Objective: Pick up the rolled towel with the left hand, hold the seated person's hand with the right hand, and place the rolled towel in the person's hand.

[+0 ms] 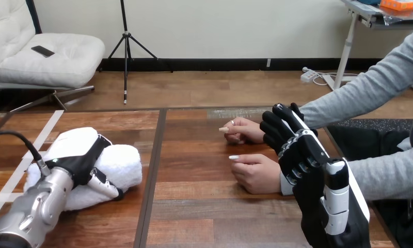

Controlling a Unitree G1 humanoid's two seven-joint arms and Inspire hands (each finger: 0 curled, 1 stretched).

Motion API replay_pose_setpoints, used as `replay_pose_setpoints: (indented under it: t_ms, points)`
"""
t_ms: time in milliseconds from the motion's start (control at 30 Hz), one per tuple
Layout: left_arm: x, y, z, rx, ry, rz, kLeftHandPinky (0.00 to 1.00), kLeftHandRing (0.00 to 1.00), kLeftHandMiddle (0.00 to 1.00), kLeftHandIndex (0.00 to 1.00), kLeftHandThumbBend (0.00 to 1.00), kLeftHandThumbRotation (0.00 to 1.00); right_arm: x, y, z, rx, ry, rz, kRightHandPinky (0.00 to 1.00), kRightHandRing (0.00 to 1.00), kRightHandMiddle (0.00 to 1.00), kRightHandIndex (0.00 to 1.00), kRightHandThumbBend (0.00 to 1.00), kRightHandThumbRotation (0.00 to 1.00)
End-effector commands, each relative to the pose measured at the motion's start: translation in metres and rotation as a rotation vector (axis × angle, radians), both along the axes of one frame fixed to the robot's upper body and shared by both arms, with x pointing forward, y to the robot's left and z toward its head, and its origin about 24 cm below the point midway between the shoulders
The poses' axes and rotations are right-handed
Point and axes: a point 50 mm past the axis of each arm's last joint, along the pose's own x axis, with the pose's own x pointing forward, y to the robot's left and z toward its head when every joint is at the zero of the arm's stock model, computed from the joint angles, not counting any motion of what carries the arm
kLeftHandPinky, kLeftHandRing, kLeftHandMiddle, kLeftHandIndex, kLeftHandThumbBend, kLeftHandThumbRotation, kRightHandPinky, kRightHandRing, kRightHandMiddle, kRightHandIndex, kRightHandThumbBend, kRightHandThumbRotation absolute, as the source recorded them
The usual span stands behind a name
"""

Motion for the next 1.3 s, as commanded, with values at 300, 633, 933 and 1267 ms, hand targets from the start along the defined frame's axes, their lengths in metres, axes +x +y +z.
replay_pose_setpoints:
  t_ms: [300, 633, 933, 1267]
  points:
    - [0.005, -0.009, 0.034, -0.193, -0.211, -0.027, 0.30, 0.36, 0.43, 0.45, 0.65, 0.00, 0.007, 0.001, 0.018, -0.007, -0.107, -0.002, 0.97, 0.93, 0.92, 0.92, 0.74, 1.00]
    - [-0.009, -0.017, 0.047, -0.421, -0.308, -0.041, 0.30, 0.35, 0.43, 0.45, 0.63, 0.00, 0.006, -0.001, 0.017, -0.010, -0.098, -0.002, 0.97, 0.94, 0.92, 0.92, 0.73, 1.00]
    - [-0.025, -0.026, 0.060, -0.591, -0.408, -0.075, 0.30, 0.34, 0.41, 0.44, 0.64, 0.00, 0.006, -0.002, 0.015, -0.007, -0.093, 0.001, 0.99, 0.95, 0.93, 0.93, 0.71, 1.00]
    - [-0.048, -0.037, 0.073, -0.793, -0.534, -0.124, 0.26, 0.30, 0.37, 0.42, 0.67, 0.00, 0.007, -0.002, 0.014, -0.004, -0.084, -0.001, 1.00, 0.95, 0.93, 0.93, 0.71, 1.00]
